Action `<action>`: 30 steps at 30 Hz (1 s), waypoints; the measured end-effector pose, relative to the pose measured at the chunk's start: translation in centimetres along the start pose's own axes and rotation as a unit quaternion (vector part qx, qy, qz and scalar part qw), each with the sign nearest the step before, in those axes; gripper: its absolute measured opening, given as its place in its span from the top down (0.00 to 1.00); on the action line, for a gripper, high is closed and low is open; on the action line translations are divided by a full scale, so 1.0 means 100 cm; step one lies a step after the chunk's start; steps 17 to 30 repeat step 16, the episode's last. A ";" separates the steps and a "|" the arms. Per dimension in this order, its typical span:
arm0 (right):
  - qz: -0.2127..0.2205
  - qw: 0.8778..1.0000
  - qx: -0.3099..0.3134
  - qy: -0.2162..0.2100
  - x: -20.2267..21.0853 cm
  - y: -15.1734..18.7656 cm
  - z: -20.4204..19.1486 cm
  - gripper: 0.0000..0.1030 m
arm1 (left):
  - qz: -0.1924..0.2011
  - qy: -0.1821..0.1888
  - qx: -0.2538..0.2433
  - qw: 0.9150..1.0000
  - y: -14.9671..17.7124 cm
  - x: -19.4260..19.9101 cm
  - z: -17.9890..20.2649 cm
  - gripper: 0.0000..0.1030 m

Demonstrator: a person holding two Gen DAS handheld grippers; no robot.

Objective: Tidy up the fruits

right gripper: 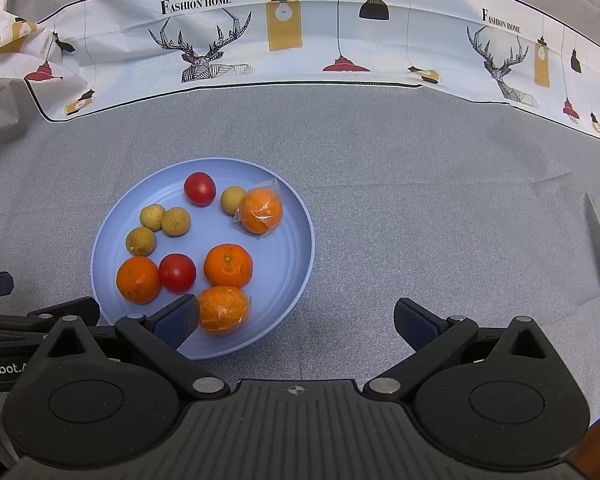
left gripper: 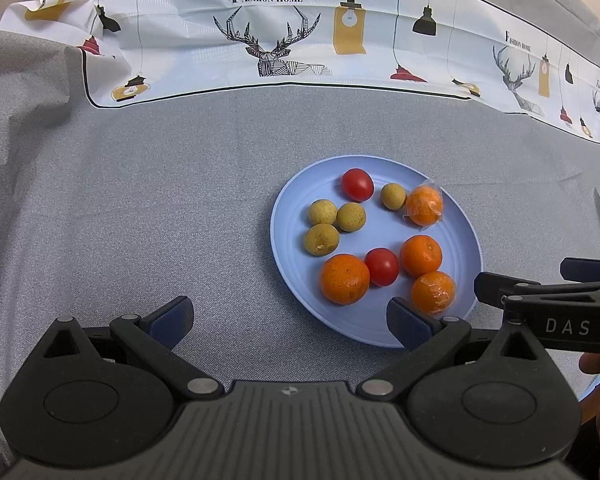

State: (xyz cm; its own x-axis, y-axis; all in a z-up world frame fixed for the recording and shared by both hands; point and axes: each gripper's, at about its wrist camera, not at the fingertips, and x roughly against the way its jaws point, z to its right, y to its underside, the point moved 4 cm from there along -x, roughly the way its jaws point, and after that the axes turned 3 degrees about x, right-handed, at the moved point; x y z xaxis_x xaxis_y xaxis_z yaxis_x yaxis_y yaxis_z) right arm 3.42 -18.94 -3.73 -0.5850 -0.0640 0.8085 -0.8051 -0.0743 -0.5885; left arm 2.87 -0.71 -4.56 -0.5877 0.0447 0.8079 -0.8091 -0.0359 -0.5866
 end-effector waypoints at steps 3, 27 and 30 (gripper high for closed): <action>0.000 1.000 0.000 0.001 0.000 0.001 0.000 0.01 | 0.000 0.002 0.000 1.000 0.002 -0.001 0.001 0.00; 0.009 1.000 -0.016 -0.004 0.004 -0.005 0.012 0.01 | 0.015 0.018 -0.018 1.000 0.002 0.004 0.009 0.00; 0.009 1.000 -0.016 -0.004 0.004 -0.005 0.012 0.01 | 0.015 0.018 -0.018 1.000 0.002 0.004 0.009 0.00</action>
